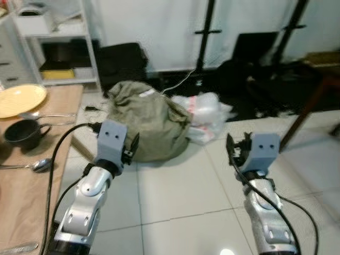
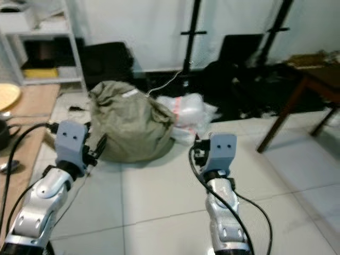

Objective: Setting the table

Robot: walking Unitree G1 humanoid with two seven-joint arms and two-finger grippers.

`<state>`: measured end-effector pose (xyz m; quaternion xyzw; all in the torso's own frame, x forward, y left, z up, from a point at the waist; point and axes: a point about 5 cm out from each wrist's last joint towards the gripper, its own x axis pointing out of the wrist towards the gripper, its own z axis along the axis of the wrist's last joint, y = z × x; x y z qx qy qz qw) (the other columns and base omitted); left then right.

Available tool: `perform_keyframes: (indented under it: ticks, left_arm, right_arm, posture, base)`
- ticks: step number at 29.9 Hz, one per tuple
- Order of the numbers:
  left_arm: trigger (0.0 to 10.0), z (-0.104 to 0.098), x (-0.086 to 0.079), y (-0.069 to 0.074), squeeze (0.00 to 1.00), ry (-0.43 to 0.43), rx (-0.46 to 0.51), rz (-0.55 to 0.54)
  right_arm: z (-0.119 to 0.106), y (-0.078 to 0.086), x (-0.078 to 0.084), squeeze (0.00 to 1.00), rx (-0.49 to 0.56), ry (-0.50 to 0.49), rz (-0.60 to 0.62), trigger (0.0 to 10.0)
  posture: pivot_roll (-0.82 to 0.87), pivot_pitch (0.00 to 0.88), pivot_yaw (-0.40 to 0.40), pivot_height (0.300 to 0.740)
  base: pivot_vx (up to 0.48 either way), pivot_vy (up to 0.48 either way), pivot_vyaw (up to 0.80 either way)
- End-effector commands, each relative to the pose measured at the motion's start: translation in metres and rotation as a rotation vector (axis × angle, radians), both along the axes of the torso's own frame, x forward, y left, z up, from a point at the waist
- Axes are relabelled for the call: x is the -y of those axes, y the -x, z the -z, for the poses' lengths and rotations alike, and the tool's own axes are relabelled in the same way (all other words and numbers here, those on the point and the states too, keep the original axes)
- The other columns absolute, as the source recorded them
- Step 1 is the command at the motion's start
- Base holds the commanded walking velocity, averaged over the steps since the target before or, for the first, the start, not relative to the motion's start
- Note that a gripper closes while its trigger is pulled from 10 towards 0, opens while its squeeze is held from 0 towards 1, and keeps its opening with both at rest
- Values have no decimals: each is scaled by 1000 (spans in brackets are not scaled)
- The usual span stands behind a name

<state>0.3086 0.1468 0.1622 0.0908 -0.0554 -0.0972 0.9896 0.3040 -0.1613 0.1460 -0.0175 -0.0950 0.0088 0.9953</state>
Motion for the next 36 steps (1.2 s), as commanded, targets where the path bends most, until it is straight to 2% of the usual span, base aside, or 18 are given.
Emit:
perform_keyframes:
  ticks: [1,3,5,6,8,9,10,11,12,13,14,15,16,18,20,25,32,36]
  left_arm:
    - [10000,16,-1,2,0,7,-74,-3]
    - [10000,24,-3,3,0,13,-106,-10]
    - [10000,54,-9,10,0,-9,-203,-34]
    - [10000,54,-9,10,0,-9,-203,-34]
    - [10000,66,-12,13,0,-21,-239,-45]
    - [10000,80,-15,18,0,-22,-287,-55]
    - [10000,80,-15,18,0,-22,-287,-55]
    - [10000,96,-20,24,0,-23,-342,-75]
    - [10000,96,-20,24,0,-23,-342,-75]
    - [10000,113,-25,31,0,-17,-412,-92]
    - [10000,113,-25,31,0,-17,-412,-92]
    - [10000,132,-30,41,0,-11,-491,-106]
    - [10000,132,-30,41,0,-11,-491,-106]
    - [10000,159,-39,60,0,24,-624,-126]
    - [10000,170,-44,68,0,25,-671,-141]
    - [10000,172,-45,71,0,-54,-669,-108]
    - [10000,150,-27,49,0,-55,-520,-36]
    - [10000,143,-23,42,0,-49,-485,-22]
  right_arm:
    - [12,1,3,0,-55,18,4,10000]
    - [20,2,4,0,-83,28,1,10000]
    - [52,8,5,0,-195,36,-17,10000]
    - [52,8,5,0,-195,36,-17,10000]
    - [67,12,5,0,-246,34,-24,10000]
    - [82,16,4,0,-304,33,-39,10000]
    - [82,16,4,0,-304,33,-39,10000]
    - [98,21,3,0,-367,21,-48,10000]
    - [98,21,3,0,-367,21,-48,10000]
    - [112,27,2,0,-422,32,-62,10000]
    - [112,27,2,0,-422,32,-62,10000]
    - [126,34,1,0,-479,37,-71,10000]
    - [126,34,1,0,-479,37,-71,10000]
    - [141,44,-1,0,-532,57,-84,10000]
    - [145,46,0,0,-536,53,-82,10000]
    - [144,46,3,0,-525,44,-74,10000]
    - [133,36,11,0,-457,33,-44,10000]
    - [131,34,11,0,-439,30,-42,10000]
  posture:
    - [-31,0,95,740]
    - [-31,0,93,740]
    - [-34,0,92,740]
    - [-34,0,92,740]
    - [-34,0,92,740]
    - [-33,0,92,740]
    - [-33,0,92,740]
    - [-31,0,91,740]
    - [-31,0,91,740]
    - [-32,0,91,740]
    - [-32,0,91,740]
    - [-31,0,87,740]
    - [-31,0,87,740]
    - [-31,0,80,740]
    - [-32,0,75,740]
    - [-34,0,71,740]
    - [-46,0,78,740]
    - [-51,0,80,740]
  base:
    - [0,0,-800]
    - [0,0,-800]
    - [0,0,-800]
    - [0,0,-800]
    - [0,0,-800]
    - [0,0,-800]
    - [0,0,-800]
    - [0,0,-800]
    - [0,0,-800]
    - [0,0,-800]
    - [0,0,-800]
    - [0,0,-800]
    - [0,0,-800]
    - [0,0,-800]
    - [0,0,-800]
    - [0,0,-800]
    - [0,0,-800]
    - [0,0,-800]
